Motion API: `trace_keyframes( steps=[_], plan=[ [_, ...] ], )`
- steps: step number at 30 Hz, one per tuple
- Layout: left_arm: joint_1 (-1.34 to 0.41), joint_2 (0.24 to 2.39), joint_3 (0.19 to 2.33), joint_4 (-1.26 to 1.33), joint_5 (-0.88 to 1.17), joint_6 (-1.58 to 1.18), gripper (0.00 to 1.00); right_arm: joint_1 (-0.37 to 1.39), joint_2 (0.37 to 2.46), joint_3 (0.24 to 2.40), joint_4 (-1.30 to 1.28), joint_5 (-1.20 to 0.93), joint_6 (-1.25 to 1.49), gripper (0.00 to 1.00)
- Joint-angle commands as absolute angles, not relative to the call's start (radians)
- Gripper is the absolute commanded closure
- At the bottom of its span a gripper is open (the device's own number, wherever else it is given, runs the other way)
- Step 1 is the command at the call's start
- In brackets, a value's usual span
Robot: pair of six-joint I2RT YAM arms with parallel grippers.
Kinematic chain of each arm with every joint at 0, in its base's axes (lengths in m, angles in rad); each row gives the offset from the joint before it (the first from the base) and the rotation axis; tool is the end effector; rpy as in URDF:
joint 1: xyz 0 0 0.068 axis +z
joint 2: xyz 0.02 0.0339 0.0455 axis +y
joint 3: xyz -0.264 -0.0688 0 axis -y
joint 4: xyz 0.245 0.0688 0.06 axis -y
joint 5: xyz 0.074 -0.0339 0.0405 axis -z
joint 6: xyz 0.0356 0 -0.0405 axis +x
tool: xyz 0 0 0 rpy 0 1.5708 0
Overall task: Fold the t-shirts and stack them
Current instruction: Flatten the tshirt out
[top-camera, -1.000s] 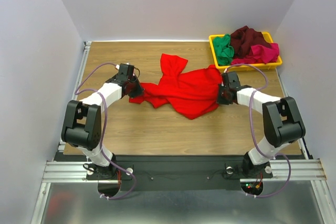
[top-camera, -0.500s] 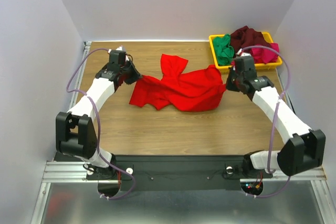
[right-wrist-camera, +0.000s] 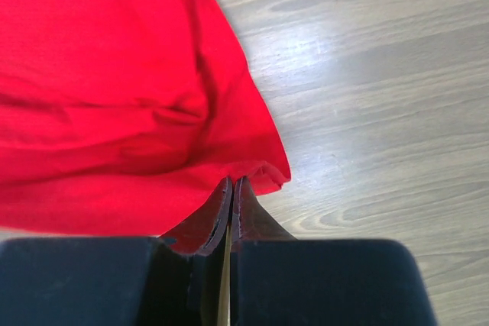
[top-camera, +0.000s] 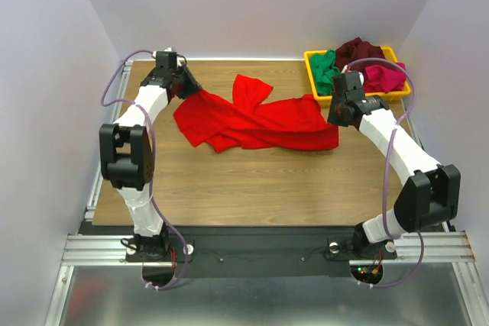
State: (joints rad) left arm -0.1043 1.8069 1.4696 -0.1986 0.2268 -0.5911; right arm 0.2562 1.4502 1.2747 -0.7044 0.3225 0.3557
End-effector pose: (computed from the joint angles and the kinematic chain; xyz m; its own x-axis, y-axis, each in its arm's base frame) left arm 0.4231 -0.0523 0.2902 -0.5854 -0.4847 -0.6499 -0.0391 0.8176 -0.5745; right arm 0.3014 0.0673 0.3088 -0.7145 0.1543 -0.6824 0.2175 0.9760 -0.0071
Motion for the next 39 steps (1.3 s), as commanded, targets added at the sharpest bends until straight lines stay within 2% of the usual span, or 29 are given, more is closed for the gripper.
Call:
trace_keyframes(
  steps=[1,2,4,5,13,16,23,34,39],
  plan=[
    [-0.091,1.838,1.621,-0.202,0.106,-0.532,0.49,0.259,1.440,1.338,-0.690,0.313,0.374,1.00],
    [-0.091,1.838,1.656,-0.222,0.091,-0.526,0.32,0.259,1.437,1.329,-0.690,0.311,0.371,1.00],
    [-0.091,1.826,1.658,-0.238,0.069,-0.520,0.21,0.259,1.430,1.310,-0.689,0.311,0.368,1.00],
    [-0.091,1.815,1.648,-0.244,0.046,-0.520,0.19,0.259,1.421,1.299,-0.689,0.311,0.365,1.00],
    [-0.101,1.537,1.156,-0.181,-0.047,-0.580,0.20,0.259,1.374,1.198,-0.678,0.295,0.399,1.00],
    [-0.129,1.494,1.088,-0.204,-0.095,-0.565,0.21,0.259,1.385,1.189,-0.667,0.275,0.400,1.00],
    [-0.172,1.468,1.040,-0.233,-0.169,-0.574,0.25,0.259,1.408,1.197,-0.649,0.244,0.420,1.00],
    [-0.247,1.581,1.012,-0.256,-0.190,-0.583,0.37,0.259,1.387,1.166,-0.630,0.236,0.440,1.00],
    [-0.271,1.617,1.019,-0.248,-0.179,-0.581,0.37,0.259,1.385,1.161,-0.630,0.233,0.440,1.00]
  ],
)
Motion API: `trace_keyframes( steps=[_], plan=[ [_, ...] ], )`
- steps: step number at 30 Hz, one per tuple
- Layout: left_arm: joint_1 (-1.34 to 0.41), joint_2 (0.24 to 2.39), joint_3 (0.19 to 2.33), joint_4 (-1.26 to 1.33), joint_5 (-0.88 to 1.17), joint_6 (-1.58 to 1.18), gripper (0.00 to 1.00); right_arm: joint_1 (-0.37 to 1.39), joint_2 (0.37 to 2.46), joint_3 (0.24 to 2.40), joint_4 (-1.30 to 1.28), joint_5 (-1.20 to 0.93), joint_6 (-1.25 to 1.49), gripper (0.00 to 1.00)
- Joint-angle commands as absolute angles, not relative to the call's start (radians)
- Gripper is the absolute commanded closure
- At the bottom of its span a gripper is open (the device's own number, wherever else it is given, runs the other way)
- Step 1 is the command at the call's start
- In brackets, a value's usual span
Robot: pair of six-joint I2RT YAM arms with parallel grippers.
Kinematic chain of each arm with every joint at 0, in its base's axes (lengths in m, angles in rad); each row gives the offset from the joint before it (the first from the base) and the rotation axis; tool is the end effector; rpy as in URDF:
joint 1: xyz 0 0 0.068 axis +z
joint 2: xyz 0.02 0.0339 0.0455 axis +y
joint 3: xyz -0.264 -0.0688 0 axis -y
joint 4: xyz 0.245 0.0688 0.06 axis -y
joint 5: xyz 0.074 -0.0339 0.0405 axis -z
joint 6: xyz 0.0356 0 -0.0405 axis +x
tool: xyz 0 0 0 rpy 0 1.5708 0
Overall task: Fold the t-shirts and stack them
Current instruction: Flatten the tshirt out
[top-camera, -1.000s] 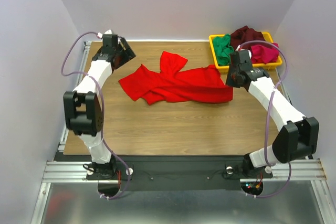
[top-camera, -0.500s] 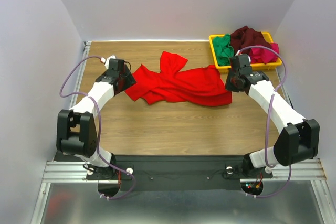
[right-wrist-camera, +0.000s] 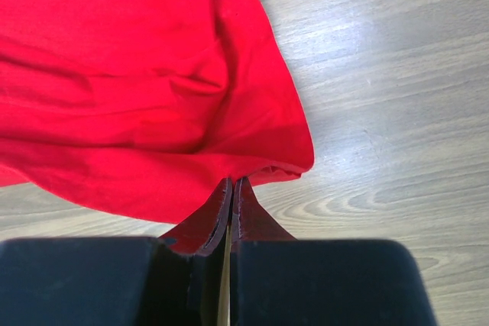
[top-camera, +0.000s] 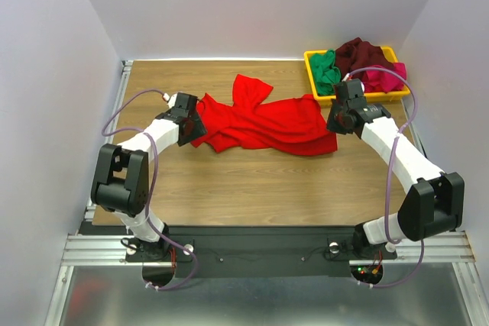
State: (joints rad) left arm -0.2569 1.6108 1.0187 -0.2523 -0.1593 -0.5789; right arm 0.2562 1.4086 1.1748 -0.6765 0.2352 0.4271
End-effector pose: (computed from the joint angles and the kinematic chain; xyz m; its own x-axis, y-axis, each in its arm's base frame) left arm 0.3301 -0.0809 0.2087 -0.6867 -0.3781 -0.6208 -0.2709 0.9257 -0.2641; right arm 0.2887 0.0670 0.2899 -0.7401 0.2226 -0.6346 0.2180 0.9721 0.0866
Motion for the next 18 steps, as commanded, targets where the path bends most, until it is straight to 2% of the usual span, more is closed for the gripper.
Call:
trace_keyframes(
  steps=[1,18],
  plan=[
    [-0.281,1.630,1.017,-0.250,-0.184,-0.580,0.37,0.261,1.384,1.160,-0.629,0.233,0.440,1.00],
    [-0.291,1.701,0.963,-0.201,-0.181,-0.598,0.41,0.259,1.355,1.151,-0.620,0.244,0.437,1.00]
  ],
)
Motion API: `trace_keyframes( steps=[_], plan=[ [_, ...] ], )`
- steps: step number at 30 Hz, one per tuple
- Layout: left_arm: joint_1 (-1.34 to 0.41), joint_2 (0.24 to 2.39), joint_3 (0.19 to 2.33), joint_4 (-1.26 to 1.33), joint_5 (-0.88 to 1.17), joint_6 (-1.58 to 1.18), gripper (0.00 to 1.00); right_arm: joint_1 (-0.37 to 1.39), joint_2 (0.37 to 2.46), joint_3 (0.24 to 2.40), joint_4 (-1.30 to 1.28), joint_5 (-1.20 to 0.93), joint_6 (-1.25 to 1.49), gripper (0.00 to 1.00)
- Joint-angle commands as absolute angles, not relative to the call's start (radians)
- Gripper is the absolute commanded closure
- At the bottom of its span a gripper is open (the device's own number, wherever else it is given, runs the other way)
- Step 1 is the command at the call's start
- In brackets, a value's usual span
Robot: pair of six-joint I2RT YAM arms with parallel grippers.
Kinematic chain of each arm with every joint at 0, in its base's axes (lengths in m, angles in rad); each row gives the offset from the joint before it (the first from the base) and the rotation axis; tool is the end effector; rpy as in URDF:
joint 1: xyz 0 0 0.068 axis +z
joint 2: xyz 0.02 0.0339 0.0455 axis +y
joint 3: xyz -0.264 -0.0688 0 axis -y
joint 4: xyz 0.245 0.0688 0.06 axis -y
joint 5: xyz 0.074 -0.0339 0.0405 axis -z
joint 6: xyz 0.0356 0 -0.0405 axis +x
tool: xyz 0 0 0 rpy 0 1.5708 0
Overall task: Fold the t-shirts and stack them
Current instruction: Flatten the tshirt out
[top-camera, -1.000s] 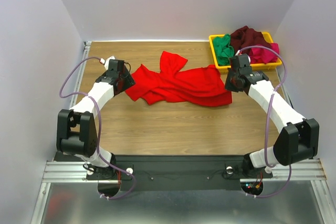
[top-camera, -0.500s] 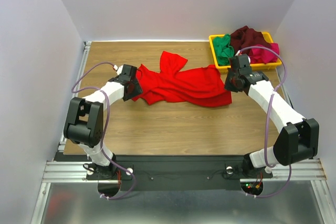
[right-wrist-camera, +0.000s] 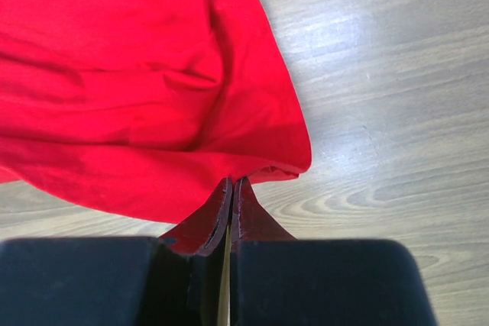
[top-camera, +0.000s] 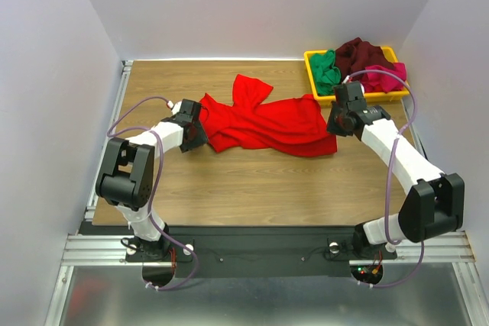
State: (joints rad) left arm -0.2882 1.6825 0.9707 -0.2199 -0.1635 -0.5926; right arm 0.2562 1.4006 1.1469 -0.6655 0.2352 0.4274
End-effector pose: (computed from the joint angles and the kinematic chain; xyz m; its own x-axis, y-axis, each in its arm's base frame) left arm 0.3269 -0.0909 0.1737 -0.7430 -0.3545 -0.5677 -0.2744 0.9350 -0.2248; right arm 0.2859 0.0663 0.2839 -0.7455 0.2214 -0.6287 0.2190 0.9722 0.0828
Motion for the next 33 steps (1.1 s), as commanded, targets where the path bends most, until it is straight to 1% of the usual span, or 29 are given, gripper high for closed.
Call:
trace_keyframes(
  steps=[1,4,7,8,10,11,13,14,15,18,24,29,33],
  plan=[
    [-0.293,1.706,0.965,-0.201,-0.181,-0.595,0.42,0.259,1.353,1.149,-0.620,0.244,0.437,1.00],
    [-0.293,1.715,0.969,-0.190,-0.186,-0.588,0.47,0.259,1.347,1.141,-0.620,0.245,0.439,1.00],
    [-0.293,1.732,0.986,-0.195,-0.196,-0.575,0.55,0.259,1.341,1.137,-0.620,0.244,0.440,1.00],
    [-0.293,1.735,0.994,-0.195,-0.196,-0.571,0.61,0.259,1.339,1.135,-0.620,0.244,0.440,1.00],
    [-0.293,1.741,0.999,-0.193,-0.196,-0.568,0.68,0.259,1.335,1.132,-0.620,0.248,0.442,1.00],
    [-0.293,1.741,0.999,-0.192,-0.195,-0.563,0.76,0.259,1.333,1.131,-0.620,0.252,0.442,1.00],
    [-0.293,1.746,0.996,-0.184,-0.201,-0.555,0.87,0.259,1.327,1.131,-0.620,0.256,0.442,1.00],
    [-0.290,1.747,0.996,-0.183,-0.207,-0.551,0.98,0.259,1.325,1.128,-0.620,0.258,0.442,1.00],
    [-0.287,1.747,0.996,-0.183,-0.206,-0.549,1.00,0.259,1.325,1.129,-0.621,0.259,0.440,1.00],
    [-0.273,1.726,0.991,-0.179,-0.180,-0.555,1.00,0.259,1.319,1.131,-0.621,0.268,0.436,1.00],
    [-0.256,1.577,1.054,-0.222,-0.189,-0.552,1.00,0.259,1.312,1.178,-0.623,0.288,0.411,1.00],
    [-0.230,1.470,1.217,-0.299,-0.273,-0.483,1.00,0.259,1.338,1.268,-0.623,0.313,0.364,0.99],
    [-0.204,1.421,1.339,-0.344,-0.278,-0.446,1.00,0.259,1.373,1.365,-0.627,0.344,0.322,1.00]
  ],
)
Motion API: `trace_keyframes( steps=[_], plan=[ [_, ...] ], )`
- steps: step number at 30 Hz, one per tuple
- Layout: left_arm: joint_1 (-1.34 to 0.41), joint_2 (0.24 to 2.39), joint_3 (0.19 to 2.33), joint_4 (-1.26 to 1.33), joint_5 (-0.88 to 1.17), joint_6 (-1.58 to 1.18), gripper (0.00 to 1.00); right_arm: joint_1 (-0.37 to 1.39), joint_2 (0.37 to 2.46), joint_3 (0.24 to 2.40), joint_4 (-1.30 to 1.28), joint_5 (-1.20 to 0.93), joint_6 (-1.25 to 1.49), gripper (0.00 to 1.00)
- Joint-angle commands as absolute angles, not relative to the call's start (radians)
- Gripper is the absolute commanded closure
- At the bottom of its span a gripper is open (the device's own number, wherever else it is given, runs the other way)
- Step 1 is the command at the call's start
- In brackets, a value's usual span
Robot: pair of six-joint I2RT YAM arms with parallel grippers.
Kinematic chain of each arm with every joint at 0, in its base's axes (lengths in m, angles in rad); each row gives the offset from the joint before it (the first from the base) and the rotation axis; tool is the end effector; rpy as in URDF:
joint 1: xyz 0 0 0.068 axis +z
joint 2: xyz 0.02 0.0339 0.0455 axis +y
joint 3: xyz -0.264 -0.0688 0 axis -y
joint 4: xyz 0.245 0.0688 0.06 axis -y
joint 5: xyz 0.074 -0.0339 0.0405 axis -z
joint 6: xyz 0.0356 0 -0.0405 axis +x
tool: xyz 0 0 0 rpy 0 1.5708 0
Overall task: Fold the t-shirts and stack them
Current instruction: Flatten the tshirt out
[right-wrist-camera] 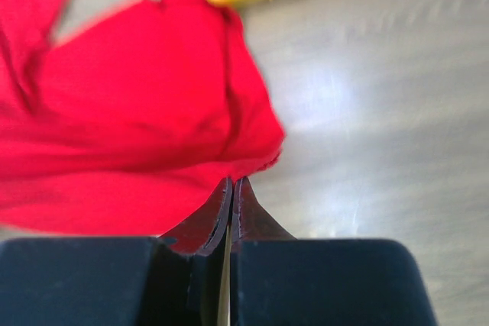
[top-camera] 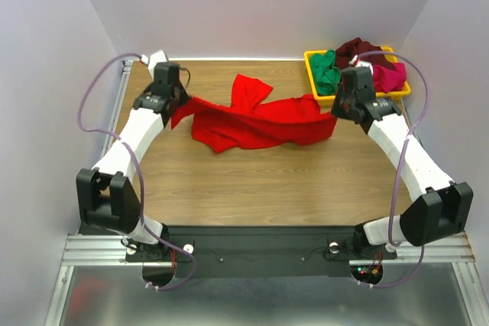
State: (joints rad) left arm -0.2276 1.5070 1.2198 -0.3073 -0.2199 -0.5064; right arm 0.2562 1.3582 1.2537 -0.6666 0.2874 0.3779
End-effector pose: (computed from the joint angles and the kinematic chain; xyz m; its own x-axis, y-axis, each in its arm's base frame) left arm 0.3381 -0.0703 0.3042 -0.4986 -0.3704 -0.7837 -0.2260 0.9284 -0.2950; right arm 0.2848 0.0642 0.3303 -0.6437 0.1971 -0.7394 0.2057 0.9753 0.0810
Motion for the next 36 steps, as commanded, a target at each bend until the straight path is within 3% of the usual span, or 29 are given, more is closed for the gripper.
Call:
trace_keyframes(
  steps=[1,9,23,36],
  plan=[
    [-0.199,1.405,1.363,-0.365,-0.272,-0.442,1.00,0.259,1.385,1.390,-0.630,0.345,0.316,1.00],
    [-0.181,1.307,1.640,-0.440,-0.209,-0.431,1.00,0.259,1.401,1.705,-0.673,0.351,0.232,1.00],
    [-0.175,1.258,2.159,-0.454,-0.022,-0.262,1.00,0.259,1.270,1.983,-0.673,0.194,0.020,1.00],
    [-0.175,1.163,2.120,-0.229,0.121,-0.232,1.00,0.259,1.276,2.181,-0.643,0.195,0.074,1.00]
  ],
)
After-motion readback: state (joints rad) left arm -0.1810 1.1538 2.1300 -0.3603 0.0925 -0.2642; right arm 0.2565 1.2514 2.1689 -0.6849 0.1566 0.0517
